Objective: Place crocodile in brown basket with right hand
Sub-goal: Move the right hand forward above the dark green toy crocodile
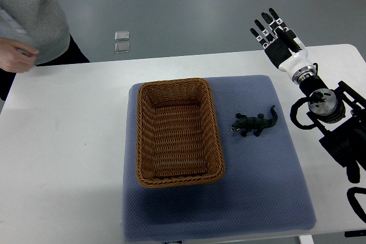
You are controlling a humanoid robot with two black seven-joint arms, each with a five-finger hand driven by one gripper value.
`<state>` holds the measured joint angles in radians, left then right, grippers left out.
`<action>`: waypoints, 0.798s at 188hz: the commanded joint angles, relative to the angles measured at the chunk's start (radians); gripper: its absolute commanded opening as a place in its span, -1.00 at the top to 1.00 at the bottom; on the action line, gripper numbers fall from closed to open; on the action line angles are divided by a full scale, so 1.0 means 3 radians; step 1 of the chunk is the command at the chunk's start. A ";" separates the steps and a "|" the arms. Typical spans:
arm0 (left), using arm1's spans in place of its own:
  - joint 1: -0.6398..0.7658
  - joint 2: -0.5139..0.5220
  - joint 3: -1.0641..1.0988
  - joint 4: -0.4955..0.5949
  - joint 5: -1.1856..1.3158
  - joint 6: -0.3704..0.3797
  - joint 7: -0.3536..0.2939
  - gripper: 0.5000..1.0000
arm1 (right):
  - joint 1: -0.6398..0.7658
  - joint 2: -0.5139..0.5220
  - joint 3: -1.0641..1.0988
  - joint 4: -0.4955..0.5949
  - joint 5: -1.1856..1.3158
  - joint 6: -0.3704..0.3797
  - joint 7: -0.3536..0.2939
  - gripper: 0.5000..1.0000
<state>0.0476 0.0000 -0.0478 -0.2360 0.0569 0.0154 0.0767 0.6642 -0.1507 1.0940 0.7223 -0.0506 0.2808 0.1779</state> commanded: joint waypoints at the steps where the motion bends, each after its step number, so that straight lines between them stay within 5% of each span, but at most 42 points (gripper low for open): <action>1: 0.0000 0.0000 0.0001 -0.0006 0.0000 0.0000 0.0000 -1.00 | 0.0000 0.0001 -0.0006 0.0001 0.0000 0.0000 -0.0005 -0.71; 49: 0.0000 0.0000 -0.0004 -0.0021 0.0000 0.0010 -0.0015 -1.00 | 0.0031 -0.0019 -0.0032 0.0006 -0.0026 0.0025 -0.0036 -0.72; 91: 0.0000 0.0000 0.0001 -0.0021 0.0000 0.0005 -0.0015 -1.00 | 0.0194 -0.0214 -0.0292 0.0011 -0.0537 0.0209 -0.0307 -0.71; 150: 0.0000 0.0000 0.0006 -0.0031 0.0000 -0.0005 -0.0015 -1.00 | 0.1084 -0.1052 -0.1320 0.0343 -0.1841 0.0731 -0.0777 -0.71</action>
<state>0.0475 0.0000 -0.0463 -0.2427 0.0567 0.0153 0.0716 0.8842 -0.3723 0.8436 0.7546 -0.4398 0.4578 -0.0153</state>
